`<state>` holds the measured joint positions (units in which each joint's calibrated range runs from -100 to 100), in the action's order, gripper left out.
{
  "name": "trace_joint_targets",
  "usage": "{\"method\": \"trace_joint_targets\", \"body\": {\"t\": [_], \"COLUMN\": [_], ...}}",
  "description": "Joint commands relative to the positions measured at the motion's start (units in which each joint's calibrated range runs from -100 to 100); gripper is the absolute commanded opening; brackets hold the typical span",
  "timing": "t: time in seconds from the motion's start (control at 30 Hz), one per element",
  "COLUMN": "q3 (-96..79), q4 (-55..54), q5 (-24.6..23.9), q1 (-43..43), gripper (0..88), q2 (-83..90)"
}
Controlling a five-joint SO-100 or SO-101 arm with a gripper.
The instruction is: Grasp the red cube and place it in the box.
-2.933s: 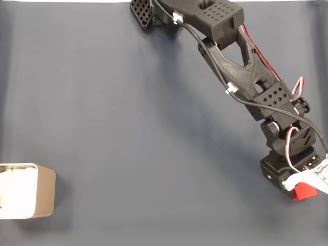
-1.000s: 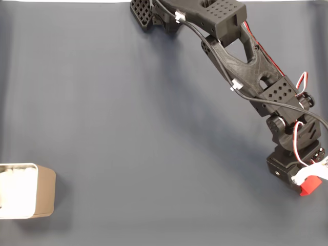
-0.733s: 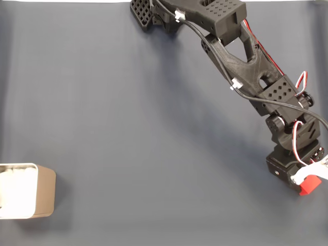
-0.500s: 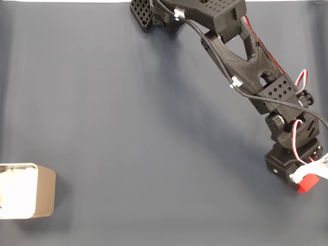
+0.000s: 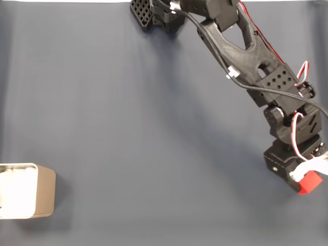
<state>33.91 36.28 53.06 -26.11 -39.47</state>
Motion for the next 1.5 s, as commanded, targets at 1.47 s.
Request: {"method": "trace_joint_targets", "body": {"t": [1.47], "q3": [-13.74], "q4": [2.90], "q5": [-0.59], "q1": [20.15], "gripper": [1.7], "q2": [29.50]}}
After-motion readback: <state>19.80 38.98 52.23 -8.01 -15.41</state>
